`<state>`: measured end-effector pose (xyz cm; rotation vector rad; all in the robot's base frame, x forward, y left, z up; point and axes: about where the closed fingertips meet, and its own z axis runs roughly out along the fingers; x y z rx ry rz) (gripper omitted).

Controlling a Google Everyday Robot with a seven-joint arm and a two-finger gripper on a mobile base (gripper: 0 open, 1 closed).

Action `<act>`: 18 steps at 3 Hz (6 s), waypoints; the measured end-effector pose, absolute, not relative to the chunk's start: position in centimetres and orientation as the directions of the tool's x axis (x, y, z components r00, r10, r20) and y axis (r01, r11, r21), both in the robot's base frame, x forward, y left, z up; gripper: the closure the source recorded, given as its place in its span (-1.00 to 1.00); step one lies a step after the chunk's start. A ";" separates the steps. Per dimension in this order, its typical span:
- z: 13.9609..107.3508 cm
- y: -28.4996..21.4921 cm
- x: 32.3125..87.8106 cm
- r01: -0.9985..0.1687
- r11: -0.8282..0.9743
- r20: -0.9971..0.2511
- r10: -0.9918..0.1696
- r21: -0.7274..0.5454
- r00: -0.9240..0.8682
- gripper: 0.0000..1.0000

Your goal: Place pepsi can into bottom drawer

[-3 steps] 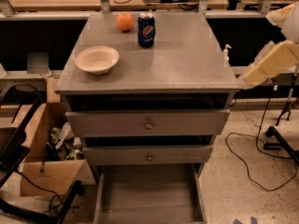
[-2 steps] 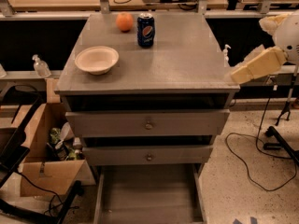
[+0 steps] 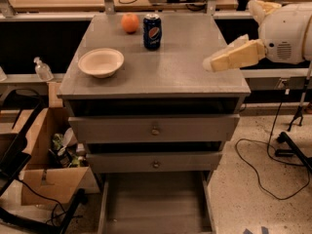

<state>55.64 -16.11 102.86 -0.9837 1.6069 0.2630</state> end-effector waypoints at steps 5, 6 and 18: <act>96.7 -9.3 74.3 -0.631 0.760 -0.977 -0.214 -0.156 -0.016 -1.00; 96.7 -9.3 74.3 -0.631 0.760 -0.977 -0.214 -0.156 -0.016 -1.00; 89.8 0.0 90.1 -0.664 0.748 -0.998 -0.035 0.009 -0.052 1.00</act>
Offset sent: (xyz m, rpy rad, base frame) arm 0.0299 0.0084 -0.0170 0.2194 -0.0109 -0.0028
